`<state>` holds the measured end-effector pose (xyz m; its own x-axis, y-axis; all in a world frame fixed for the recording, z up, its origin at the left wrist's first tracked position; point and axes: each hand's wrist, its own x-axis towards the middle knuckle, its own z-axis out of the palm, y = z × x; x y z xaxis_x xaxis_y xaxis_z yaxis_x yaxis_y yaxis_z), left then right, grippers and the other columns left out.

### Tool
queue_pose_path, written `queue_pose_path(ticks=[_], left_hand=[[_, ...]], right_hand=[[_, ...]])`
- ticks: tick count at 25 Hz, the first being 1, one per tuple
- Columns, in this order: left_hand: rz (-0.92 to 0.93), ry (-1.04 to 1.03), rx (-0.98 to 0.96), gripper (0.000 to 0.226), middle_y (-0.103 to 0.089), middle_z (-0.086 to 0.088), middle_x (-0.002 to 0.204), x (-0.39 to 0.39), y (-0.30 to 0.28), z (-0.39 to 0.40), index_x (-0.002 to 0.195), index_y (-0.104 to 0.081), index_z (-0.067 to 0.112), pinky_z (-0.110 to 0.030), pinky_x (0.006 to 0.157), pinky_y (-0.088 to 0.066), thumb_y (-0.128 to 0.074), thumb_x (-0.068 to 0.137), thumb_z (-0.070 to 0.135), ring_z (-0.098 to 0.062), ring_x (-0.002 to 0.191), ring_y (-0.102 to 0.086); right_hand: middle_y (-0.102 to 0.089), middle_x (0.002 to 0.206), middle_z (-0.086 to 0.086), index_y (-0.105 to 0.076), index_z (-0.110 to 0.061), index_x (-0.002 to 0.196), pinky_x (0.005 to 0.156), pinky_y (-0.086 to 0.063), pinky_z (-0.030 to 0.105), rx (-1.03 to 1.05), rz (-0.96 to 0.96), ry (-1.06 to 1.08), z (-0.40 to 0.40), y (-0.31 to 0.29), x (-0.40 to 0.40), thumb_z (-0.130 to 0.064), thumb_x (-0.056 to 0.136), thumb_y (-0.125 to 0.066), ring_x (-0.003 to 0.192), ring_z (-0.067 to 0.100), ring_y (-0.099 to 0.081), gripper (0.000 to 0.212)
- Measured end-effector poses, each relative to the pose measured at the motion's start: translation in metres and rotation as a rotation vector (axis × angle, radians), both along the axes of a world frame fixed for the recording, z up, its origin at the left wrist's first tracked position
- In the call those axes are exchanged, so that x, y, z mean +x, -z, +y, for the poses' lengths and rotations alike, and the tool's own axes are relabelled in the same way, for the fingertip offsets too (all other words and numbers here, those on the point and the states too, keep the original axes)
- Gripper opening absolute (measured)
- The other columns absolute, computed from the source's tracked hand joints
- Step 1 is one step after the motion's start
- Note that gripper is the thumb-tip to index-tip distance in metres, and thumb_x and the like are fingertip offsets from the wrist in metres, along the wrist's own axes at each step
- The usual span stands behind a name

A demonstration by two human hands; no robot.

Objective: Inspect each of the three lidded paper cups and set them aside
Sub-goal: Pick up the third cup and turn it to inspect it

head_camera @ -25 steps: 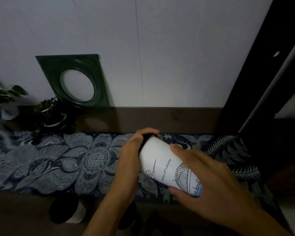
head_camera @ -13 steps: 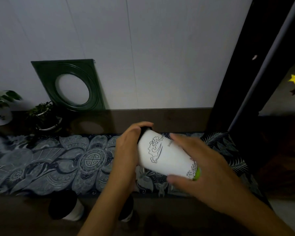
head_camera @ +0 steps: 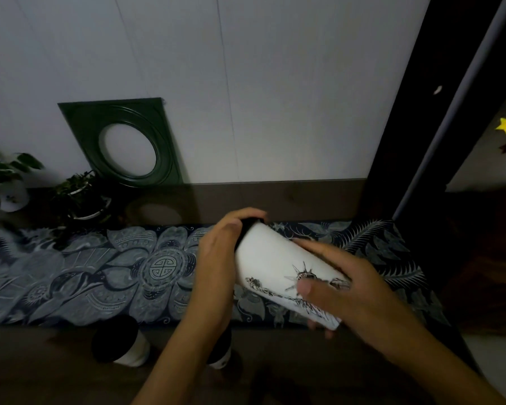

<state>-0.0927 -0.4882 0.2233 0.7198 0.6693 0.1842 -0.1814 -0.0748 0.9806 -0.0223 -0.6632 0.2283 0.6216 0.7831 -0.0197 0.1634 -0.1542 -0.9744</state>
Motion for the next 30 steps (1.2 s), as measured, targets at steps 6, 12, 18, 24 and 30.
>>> queue_pose_path(ticks=[6,12,18,24,30], left_hand=[[0.117,-0.045,-0.087,0.041,-0.078,0.002,0.102,0.005,0.003,-0.001,0.084,-0.078,0.026,-0.042,0.081,-0.053,-0.040,0.099,0.022,-0.023,0.101,-0.069],[-0.014,0.039,0.033,0.041,-0.075,-0.002,0.111,0.000,0.007,-0.003,0.097,-0.076,0.022,-0.043,0.088,-0.055,-0.035,0.093,0.029,-0.024,0.103,-0.069],[0.118,-0.102,-0.162,0.039,-0.077,-0.006,0.106,0.011,0.006,-0.001,0.086,-0.077,0.022,-0.045,0.077,-0.053,-0.040,0.097,0.021,-0.035,0.105,-0.067],[0.091,-0.017,-0.057,0.039,-0.077,-0.003,0.107,0.009,0.009,0.001,0.090,-0.078,0.020,-0.044,0.088,-0.054,-0.041,0.089,0.029,-0.026,0.105,-0.068],[0.055,0.002,-0.087,0.041,-0.077,-0.006,0.106,0.009,0.016,0.000,0.096,-0.076,0.018,-0.036,0.072,-0.058,-0.037,0.093,0.028,-0.027,0.099,-0.070]], right_hand=[[-0.054,0.129,-0.002,-0.031,-0.029,0.148,0.071,-0.061,0.032,-0.201,-1.248,0.039,-0.001,0.022,0.008,-0.059,0.075,-0.058,0.096,0.014,-0.065,0.083],[-0.076,0.088,0.012,-0.069,-0.026,0.110,0.038,-0.046,0.026,0.125,0.601,0.012,0.002,0.007,0.004,-0.033,0.069,-0.074,0.052,0.024,-0.063,0.042],[-0.052,0.134,-0.005,-0.031,-0.037,0.145,0.071,-0.061,0.032,-0.246,-1.084,-0.010,0.002,0.010,0.014,-0.059,0.075,-0.060,0.100,0.012,-0.065,0.079],[-0.061,0.120,-0.016,-0.039,-0.045,0.140,0.069,-0.059,0.032,-0.129,-0.499,0.024,0.002,0.018,0.006,-0.051,0.072,-0.072,0.092,0.009,-0.066,0.076],[-0.073,0.109,0.000,-0.058,-0.046,0.124,0.052,-0.055,0.029,0.059,0.307,-0.027,-0.001,0.007,0.009,-0.040,0.073,-0.077,0.072,0.017,-0.071,0.054]])
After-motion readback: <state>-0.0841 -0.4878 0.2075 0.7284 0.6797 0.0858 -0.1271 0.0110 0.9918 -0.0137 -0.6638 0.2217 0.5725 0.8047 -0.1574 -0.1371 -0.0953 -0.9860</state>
